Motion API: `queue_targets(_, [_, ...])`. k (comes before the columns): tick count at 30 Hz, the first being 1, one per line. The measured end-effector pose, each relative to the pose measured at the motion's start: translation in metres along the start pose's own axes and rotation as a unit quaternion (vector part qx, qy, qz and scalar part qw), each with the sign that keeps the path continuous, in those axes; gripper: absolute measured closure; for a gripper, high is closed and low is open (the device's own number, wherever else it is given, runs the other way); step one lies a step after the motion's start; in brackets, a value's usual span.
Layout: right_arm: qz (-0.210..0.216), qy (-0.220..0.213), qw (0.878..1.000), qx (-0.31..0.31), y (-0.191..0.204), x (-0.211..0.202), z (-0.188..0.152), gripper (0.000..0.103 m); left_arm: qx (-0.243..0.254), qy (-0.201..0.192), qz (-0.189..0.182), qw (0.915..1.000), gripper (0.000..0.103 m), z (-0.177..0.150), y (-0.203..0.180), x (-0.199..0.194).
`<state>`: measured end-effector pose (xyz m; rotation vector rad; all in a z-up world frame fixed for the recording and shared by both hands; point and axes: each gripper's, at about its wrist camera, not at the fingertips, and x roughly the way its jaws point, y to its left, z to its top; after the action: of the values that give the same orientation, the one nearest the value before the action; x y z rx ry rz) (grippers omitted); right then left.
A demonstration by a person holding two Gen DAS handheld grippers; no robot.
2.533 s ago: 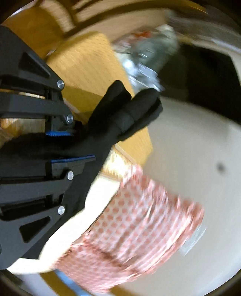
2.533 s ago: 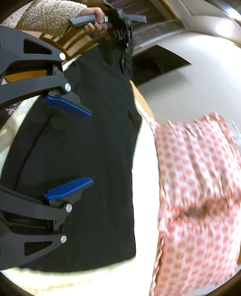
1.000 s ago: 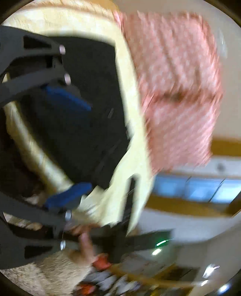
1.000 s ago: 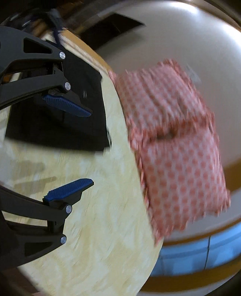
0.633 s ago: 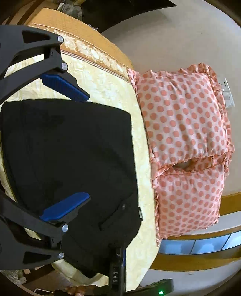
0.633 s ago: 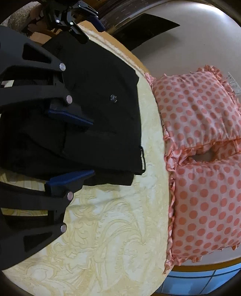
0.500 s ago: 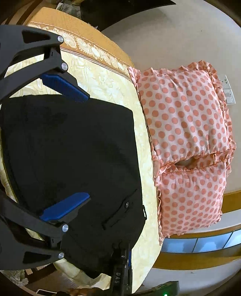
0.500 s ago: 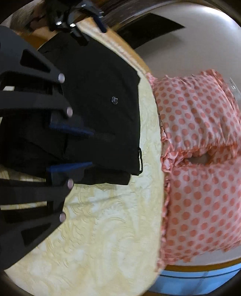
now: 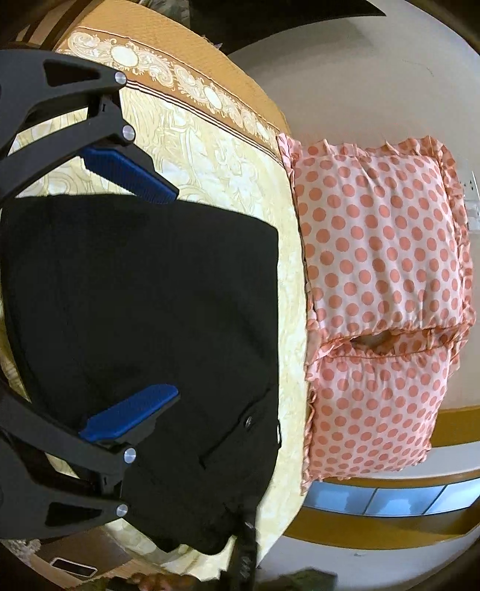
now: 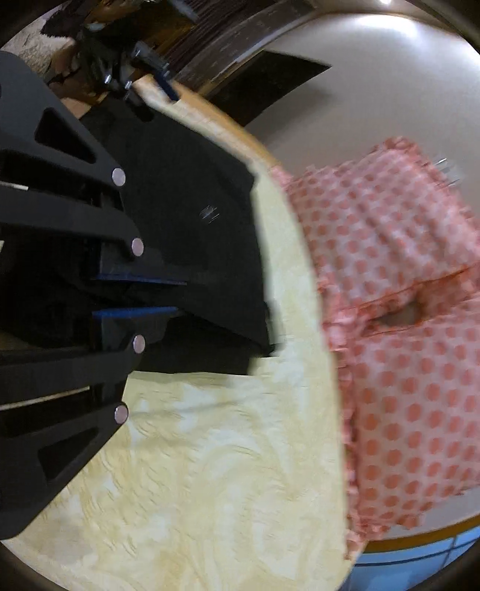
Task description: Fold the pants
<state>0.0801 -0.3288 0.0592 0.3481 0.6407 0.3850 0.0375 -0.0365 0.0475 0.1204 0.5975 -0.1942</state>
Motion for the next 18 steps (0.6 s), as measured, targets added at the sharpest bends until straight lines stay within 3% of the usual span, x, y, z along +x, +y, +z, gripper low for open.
queue_targets(3, [-0.033, -0.032, 0.998, -0.043, 0.018, -0.020, -0.004, 0.094, -0.002, -0.003, 0.003, 1.0000, 0.004, -0.001, 0.004, -0.002])
queue_targets(9, [-0.091, 0.040, 0.995, -0.031, 0.005, 0.009, -0.039, 0.092, -0.002, 0.015, 0.001, 0.9999, 0.004, -0.005, 0.008, 0.004])
queue_targets(10, [-0.096, 0.030, 0.994, -0.030, 0.007, 0.005, -0.036, 0.089, 0.001, 0.019, -0.001, 0.9998, 0.004, -0.005, 0.007, 0.004])
queue_targets(14, [-0.108, -0.034, 0.992, -0.064, 0.023, -0.014, -0.025, 0.057, 0.006, 0.013, -0.020, 0.9997, 0.002, -0.005, 0.004, 0.001])
queue_targets(16, [-0.108, -0.003, 0.990, -0.085, 0.029, -0.001, -0.029, 0.054, 0.012, 0.021, -0.021, 0.9995, 0.002, -0.008, 0.002, 0.005])
queue_targets(18, [-0.115, 0.048, 0.989, -0.083, 0.022, 0.019, -0.034, 0.054, 0.006, 0.058, -0.027, 0.9979, 0.002, -0.016, 0.004, 0.020])
